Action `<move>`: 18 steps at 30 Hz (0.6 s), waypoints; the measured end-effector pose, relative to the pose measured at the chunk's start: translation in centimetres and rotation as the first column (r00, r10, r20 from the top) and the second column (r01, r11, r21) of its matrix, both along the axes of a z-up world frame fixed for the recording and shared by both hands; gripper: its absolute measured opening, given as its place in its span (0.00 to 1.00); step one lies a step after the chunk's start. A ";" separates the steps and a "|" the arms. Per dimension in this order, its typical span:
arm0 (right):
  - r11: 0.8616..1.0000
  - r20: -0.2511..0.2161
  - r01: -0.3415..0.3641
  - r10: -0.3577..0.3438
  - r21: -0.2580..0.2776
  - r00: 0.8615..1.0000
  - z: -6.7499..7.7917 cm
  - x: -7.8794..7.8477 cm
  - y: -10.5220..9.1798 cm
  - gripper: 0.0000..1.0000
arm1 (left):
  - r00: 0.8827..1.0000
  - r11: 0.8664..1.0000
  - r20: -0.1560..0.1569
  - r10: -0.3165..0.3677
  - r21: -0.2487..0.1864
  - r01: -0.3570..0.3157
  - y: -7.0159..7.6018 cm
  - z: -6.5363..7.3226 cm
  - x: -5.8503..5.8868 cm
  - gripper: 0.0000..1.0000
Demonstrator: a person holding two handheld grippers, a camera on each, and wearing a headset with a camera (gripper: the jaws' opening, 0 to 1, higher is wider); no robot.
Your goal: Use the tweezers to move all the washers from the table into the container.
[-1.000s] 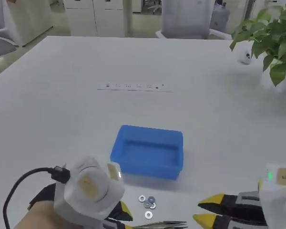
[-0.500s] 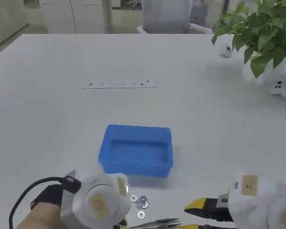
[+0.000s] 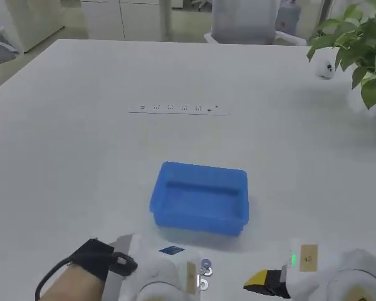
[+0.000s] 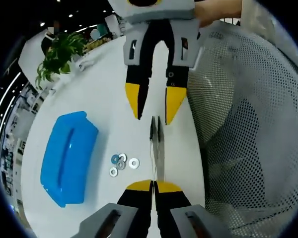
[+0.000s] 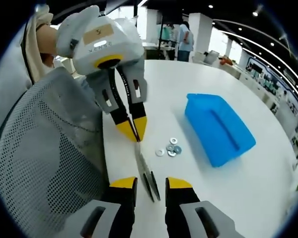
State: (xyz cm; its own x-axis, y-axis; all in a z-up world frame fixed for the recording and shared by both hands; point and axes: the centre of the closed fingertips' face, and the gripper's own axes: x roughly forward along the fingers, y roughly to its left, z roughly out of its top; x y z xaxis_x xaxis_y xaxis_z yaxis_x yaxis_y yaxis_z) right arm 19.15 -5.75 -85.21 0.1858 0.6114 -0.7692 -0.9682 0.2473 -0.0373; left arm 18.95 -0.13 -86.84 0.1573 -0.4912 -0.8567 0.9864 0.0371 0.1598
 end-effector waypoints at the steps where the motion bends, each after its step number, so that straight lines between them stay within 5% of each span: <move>1: 1.000 -0.004 -0.021 0.021 0.003 1.000 -0.1 -0.2 0.2 0.19 | 1.000 0.999 -0.002 0.029 -0.029 -0.029 -0.1 0.7 0.0 0.00; 5: 0.997 -0.003 -0.071 0.071 0.013 0.997 -0.2 -1.0 1.0 0.19 | 0.998 0.993 -0.018 0.060 -0.105 -0.062 -0.1 3.0 -0.9 0.00; 18: 0.989 0.007 -0.133 0.133 0.065 0.991 0.1 -1.4 2.9 0.09 | 0.999 0.993 0.049 0.008 -0.116 -0.003 -1.0 8.2 -2.2 0.00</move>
